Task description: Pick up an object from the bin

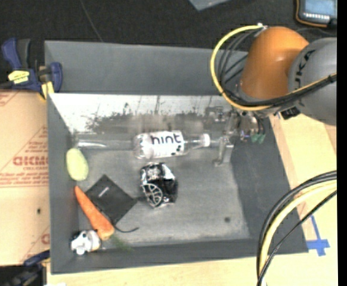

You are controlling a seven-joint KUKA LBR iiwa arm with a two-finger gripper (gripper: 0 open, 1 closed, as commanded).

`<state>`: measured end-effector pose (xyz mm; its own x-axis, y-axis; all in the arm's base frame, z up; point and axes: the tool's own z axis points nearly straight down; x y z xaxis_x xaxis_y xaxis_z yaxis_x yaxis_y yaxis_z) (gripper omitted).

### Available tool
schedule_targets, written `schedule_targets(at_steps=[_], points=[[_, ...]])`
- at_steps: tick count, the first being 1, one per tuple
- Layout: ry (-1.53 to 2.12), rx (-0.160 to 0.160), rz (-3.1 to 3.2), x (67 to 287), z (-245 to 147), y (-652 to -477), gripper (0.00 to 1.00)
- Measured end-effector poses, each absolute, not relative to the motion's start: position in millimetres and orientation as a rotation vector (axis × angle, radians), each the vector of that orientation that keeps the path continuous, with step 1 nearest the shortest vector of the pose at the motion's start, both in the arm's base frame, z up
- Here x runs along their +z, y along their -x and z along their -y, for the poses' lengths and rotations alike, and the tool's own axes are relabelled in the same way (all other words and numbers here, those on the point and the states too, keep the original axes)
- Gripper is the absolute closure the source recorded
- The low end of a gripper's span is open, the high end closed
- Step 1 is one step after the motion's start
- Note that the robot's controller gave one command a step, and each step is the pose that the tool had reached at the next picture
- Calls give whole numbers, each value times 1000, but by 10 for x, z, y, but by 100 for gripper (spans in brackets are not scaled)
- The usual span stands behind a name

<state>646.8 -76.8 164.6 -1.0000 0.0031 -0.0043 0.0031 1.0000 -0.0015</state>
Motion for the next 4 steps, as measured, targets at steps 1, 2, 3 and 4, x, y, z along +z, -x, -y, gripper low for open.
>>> schedule_targets(at_steps=[1, 2, 3, 4], points=[[-101, -4, -3130, 1364, 473, -6480, 0], [-65, 0, -3137, 1098, 152, -6456, 0], [-137, -4, -3125, 857, 79, -6479, 100], [-136, -5, -3125, 857, 79, -6479, 100]])
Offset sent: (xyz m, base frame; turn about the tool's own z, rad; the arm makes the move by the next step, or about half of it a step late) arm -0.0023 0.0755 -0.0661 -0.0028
